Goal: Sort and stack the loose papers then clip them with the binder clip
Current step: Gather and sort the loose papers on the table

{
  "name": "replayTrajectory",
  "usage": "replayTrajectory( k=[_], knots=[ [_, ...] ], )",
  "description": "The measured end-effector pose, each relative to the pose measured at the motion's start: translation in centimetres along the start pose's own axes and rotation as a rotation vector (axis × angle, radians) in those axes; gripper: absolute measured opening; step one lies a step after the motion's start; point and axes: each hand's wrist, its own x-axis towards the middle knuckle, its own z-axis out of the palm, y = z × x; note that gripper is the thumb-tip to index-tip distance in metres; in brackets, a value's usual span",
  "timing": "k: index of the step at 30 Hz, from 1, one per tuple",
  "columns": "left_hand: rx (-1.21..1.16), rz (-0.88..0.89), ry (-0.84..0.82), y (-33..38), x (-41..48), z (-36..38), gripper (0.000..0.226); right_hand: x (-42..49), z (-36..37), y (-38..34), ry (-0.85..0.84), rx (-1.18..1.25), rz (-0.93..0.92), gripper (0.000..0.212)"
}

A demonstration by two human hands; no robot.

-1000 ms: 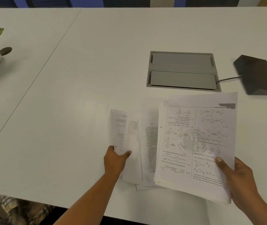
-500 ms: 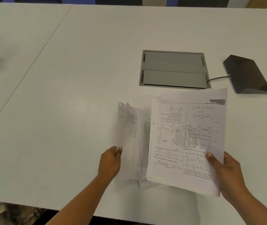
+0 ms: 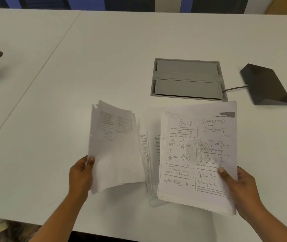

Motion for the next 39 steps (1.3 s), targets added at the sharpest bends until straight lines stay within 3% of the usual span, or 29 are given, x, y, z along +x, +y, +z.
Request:
replayTrajectory(
  k=[6, 12, 15, 26, 33, 36, 37, 39],
  knots=[
    [-0.158, -0.007, 0.097, 1.7, 0.8, -2.5, 0.031, 0.0, 0.9, 0.0, 0.006, -0.016, 0.033, 0.010],
    [-0.259, 0.044, -0.072, 5.1, -2.2, -1.5, 0.013, -0.1, 2.0, -1.1, -0.022, -0.029, 0.040, 0.009],
    [-0.270, 0.014, -0.174, 6.1, -4.3, 0.8, 0.016, -0.2, 2.7, -1.6, -0.061, -0.034, 0.047, 0.009],
    [-0.112, -0.058, -0.478, 7.4, -9.3, 5.9, 0.032, -1.3, 4.8, -3.0, -0.210, -0.030, 0.113, 0.008],
    [0.169, 0.095, -0.298, 7.1, -8.8, 6.4, 0.042, -1.7, 5.0, -4.2, -0.289, 0.055, 0.143, 0.008],
    [-0.097, -0.175, -0.434, 7.7, -8.1, 6.6, 0.057, -2.0, 5.0, -4.3, -0.293, 0.055, 0.152, 0.013],
    [-0.200, -0.264, -0.507, 7.6, -7.8, 6.8, 0.053, -2.0, 4.9, -4.3, -0.295, 0.044, 0.158, 0.021],
    [-0.273, -0.280, -0.609, 7.8, -8.0, 7.1, 0.036, -1.9, 4.7, -4.3, -0.279, 0.001, 0.185, 0.040]
  ],
)
